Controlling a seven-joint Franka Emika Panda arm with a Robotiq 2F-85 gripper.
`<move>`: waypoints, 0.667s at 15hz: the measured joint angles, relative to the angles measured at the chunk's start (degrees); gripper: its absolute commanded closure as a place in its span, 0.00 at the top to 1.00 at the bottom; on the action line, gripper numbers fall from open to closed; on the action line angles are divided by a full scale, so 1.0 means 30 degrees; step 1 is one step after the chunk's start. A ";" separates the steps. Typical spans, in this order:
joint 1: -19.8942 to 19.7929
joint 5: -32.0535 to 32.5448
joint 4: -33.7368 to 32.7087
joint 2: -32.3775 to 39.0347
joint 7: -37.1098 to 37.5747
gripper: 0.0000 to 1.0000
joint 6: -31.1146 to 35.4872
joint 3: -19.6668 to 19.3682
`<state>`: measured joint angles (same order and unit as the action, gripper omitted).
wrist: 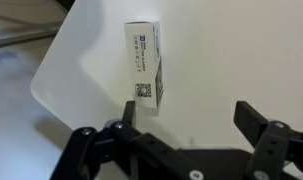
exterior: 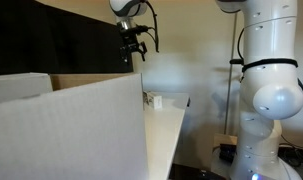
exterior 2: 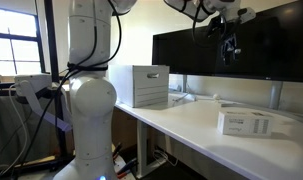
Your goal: Put the smaller box on the table in the bigger box
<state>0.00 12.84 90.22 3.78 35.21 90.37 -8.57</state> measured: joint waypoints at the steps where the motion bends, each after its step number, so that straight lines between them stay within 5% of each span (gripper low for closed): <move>1: -0.0145 0.0000 0.0357 0.0002 0.0644 1.00 0.0650 0.0001; 10: -0.0401 0.0396 0.2123 0.0122 0.3350 1.00 0.1988 0.0426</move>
<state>-1.21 14.03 96.59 4.15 45.26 96.34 -7.29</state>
